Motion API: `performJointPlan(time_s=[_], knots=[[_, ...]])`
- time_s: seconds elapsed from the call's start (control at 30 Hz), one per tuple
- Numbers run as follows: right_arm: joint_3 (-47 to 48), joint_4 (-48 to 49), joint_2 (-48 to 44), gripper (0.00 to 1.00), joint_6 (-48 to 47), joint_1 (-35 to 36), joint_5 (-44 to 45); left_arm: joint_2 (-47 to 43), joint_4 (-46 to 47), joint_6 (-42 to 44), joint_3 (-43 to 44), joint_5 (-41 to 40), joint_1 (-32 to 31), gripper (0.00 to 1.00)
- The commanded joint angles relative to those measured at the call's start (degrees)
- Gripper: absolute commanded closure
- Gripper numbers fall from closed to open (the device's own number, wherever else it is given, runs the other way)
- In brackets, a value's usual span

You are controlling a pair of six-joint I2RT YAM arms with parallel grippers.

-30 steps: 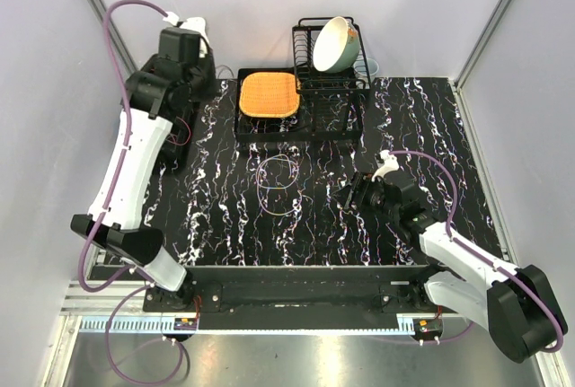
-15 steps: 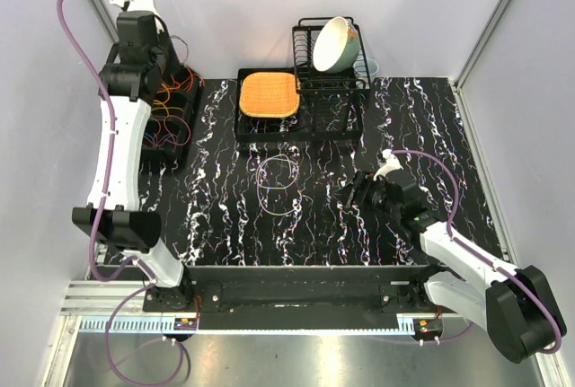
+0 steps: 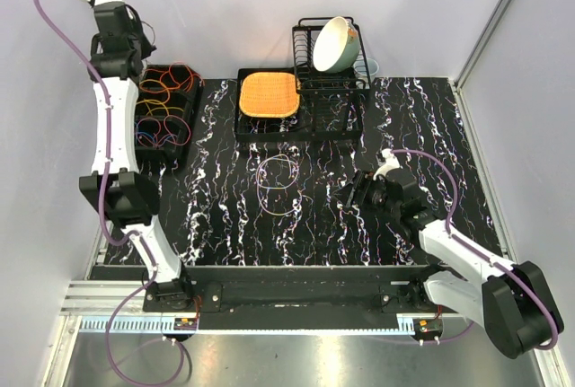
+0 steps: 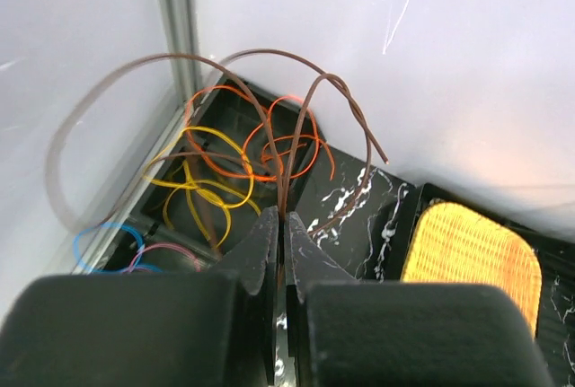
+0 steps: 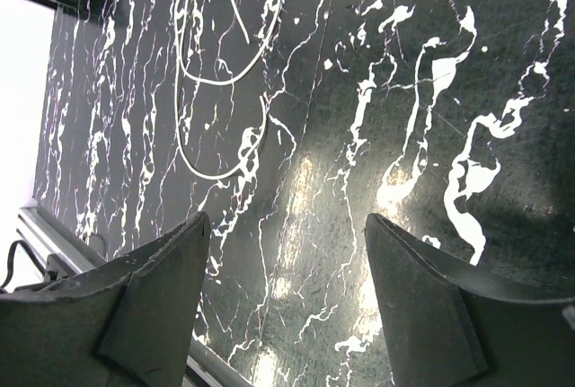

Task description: Untangle the cables

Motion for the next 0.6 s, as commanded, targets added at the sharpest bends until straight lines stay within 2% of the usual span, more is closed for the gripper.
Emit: performJointPlan(time_s=[0.0,0.07,0.2,0.3,0.47,0.57], knots=[[0.2,2.6,0.7,0.24,0.3,-0.6,-1.7,2.5,8.6,-1.3,2.1,1.3,0.2,1.00],[0.2,2.7,0.9,0.25,0.2,-0.8,-1.9,4.2,10.3,-1.8,2.5,3.0,0.7,1.00],[0.1,2.9,1.0,0.25,0.4,-1.1,-2.3,7.0,10.9,-1.7,3.9,1.2,0.8,1.00],[0.1,3.0,1.2,0.24,0.4,-1.5,-2.7,7.7,12.6,-1.5,1.6,0.2,0.8,1.00],[0.0,3.1,1.3,0.25,0.5,-1.8,-3.1,7.1,18.2,-0.9,-7.0,-0.5,1.5,1.00],[0.1,3.2,1.5,0.25,0.6,-1.9,-3.3,8.4,18.3,-1.8,-9.3,0.4,2.2,1.00]])
